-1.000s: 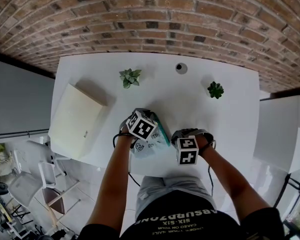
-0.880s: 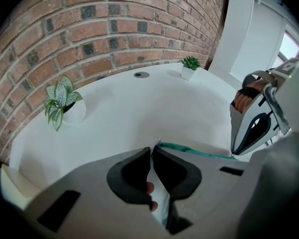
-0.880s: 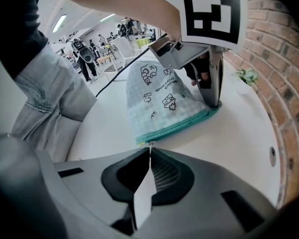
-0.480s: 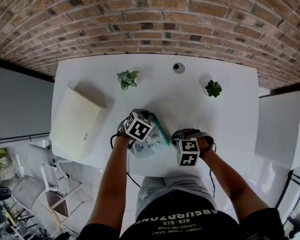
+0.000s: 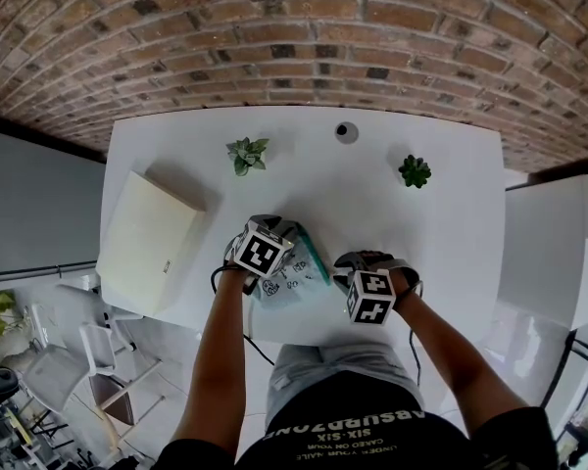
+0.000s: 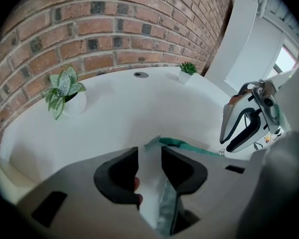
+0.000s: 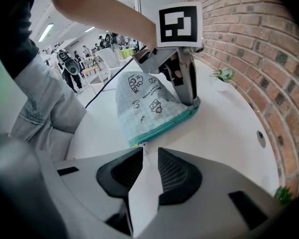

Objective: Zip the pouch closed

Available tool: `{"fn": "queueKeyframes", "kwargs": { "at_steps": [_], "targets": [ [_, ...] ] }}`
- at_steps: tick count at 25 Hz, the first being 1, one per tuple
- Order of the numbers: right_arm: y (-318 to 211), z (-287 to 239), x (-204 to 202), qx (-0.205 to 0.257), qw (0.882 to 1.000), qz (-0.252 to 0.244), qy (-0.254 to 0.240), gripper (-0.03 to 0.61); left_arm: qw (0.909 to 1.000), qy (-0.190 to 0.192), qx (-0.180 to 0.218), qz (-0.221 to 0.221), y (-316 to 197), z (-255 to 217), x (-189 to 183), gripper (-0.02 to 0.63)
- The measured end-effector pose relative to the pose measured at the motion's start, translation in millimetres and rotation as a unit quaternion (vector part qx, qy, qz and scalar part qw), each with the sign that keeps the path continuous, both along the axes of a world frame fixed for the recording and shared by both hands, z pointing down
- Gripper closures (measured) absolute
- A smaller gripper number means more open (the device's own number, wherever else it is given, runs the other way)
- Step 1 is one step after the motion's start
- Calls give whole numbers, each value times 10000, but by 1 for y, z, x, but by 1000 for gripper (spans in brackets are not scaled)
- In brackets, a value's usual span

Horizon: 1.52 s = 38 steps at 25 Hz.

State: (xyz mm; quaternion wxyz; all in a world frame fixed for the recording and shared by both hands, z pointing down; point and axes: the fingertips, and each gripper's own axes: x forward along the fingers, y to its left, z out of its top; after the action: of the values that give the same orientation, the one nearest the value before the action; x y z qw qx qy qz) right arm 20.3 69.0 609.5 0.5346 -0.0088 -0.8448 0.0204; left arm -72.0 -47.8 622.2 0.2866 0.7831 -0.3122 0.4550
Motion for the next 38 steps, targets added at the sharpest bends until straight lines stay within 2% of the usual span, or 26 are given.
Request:
{"fn": "queueKeyframes", "kwargs": {
  "at_steps": [4,8,14,20,26,33,35,38],
  "targets": [
    [-7,-13,-3,74,9986,420,-302,489,9987,123,305,-386,-1,-12,-11,480],
    [-17,-35,-5,219,9919,991,-760,489,9958,185,583,-676,6,-32,-18,480],
    [-32,-73,-7,442,9700,1900,-1451,492,9885,406,925,-1123,21,-66,-24,482],
    [-37,-97,0,481,9482,2630,-1717,517,9774,776,1249,-1517,36,-102,-23,489],
    [-30,-118,-1,617,9361,2865,-1944,558,9695,1063,1523,-1602,56,-134,-11,504],
    [-17,-132,-2,547,9283,3030,-2082,580,9548,1176,1934,-1926,76,-163,3,582],
    [-12,-132,-2,529,9284,3024,-2094,580,9547,1151,1975,-1907,84,-164,9,595],
    [-4,-137,-2,505,9274,3047,-2111,580,9590,1038,1949,-1774,99,-163,19,607]
  ]
}}
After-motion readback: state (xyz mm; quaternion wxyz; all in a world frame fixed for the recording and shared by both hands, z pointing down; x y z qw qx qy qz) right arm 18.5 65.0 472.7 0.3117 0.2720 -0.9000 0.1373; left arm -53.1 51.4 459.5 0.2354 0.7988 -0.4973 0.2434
